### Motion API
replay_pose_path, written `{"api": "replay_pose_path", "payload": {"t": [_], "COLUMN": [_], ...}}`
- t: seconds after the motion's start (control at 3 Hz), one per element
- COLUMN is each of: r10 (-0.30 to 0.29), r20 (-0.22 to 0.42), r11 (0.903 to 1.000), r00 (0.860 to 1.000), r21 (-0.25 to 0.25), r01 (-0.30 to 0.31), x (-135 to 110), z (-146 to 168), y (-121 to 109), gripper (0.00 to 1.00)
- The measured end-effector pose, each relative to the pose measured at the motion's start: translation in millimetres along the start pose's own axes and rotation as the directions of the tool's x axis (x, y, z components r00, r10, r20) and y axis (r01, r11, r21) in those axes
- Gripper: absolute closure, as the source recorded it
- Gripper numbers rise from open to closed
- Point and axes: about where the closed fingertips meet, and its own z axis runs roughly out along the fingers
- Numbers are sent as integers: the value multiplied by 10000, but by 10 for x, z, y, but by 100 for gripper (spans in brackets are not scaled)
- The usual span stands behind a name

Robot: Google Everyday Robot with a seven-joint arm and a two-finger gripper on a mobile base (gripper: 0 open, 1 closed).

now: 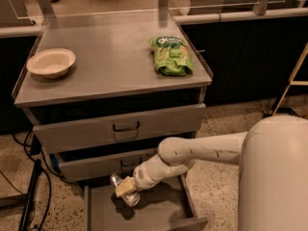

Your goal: Place redbull can into bottom drawer

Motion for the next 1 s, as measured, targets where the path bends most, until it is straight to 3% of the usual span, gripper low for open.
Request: {"api": "replay_pose_path", "payload": {"t": [0.33, 1.0], "r10": [640, 853], "r20": [265, 156], "r11": [9979, 9963], "r00": [9976, 9962], "r21": [7, -144], "r01": [-641, -851], "x": [23, 64], "z": [343, 458], "y": [-399, -460], "gripper": [100, 100]}}
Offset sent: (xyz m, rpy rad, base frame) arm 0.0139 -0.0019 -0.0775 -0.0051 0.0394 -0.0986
